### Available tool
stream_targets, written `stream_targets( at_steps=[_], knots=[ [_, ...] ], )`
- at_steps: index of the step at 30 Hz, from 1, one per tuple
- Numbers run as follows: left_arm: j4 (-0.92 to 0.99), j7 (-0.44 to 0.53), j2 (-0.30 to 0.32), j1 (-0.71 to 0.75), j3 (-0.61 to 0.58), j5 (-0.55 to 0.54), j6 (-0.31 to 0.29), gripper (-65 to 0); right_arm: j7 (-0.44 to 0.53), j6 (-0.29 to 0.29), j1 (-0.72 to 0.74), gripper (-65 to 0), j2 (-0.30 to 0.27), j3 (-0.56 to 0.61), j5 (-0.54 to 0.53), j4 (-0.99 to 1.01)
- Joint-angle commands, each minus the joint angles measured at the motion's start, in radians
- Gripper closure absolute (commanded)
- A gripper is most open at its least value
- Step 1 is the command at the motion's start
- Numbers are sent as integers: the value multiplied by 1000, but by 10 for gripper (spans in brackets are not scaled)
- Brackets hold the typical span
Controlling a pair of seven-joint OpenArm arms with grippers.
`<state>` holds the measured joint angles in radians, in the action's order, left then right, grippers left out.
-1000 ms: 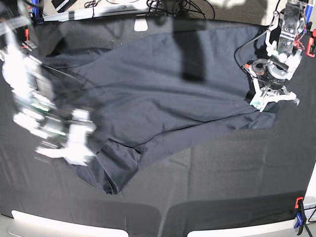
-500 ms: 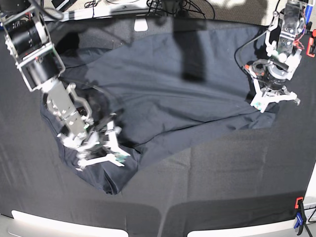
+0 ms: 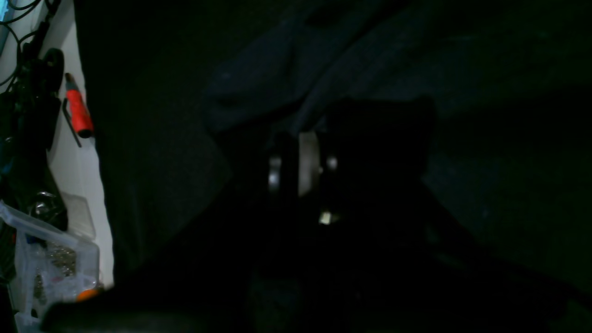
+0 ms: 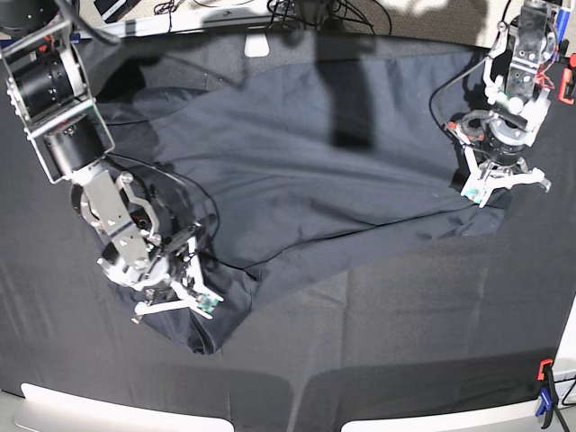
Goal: Layout the t-shirt on the table in an organized manner, then fold the t-shirt properly
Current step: 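Drag the shirt hem with the right gripper to spread it flat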
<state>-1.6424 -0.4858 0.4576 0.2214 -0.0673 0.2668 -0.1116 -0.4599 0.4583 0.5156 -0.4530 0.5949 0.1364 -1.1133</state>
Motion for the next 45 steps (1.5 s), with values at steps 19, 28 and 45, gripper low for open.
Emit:
stream_targets(
  at_steps=[19, 28, 45],
  knots=[
    [-16, 39, 14, -11, 7, 12, 85, 0, -56, -89, 167, -288, 55, -12, -219, 193],
    [-16, 39, 14, -11, 7, 12, 85, 0, -62, -50, 224, -120, 129, -12, -272, 335],
    [-16, 39, 14, -11, 8, 12, 85, 0, -173, -91, 260, -322, 100, -12, -230, 274]
  ],
)
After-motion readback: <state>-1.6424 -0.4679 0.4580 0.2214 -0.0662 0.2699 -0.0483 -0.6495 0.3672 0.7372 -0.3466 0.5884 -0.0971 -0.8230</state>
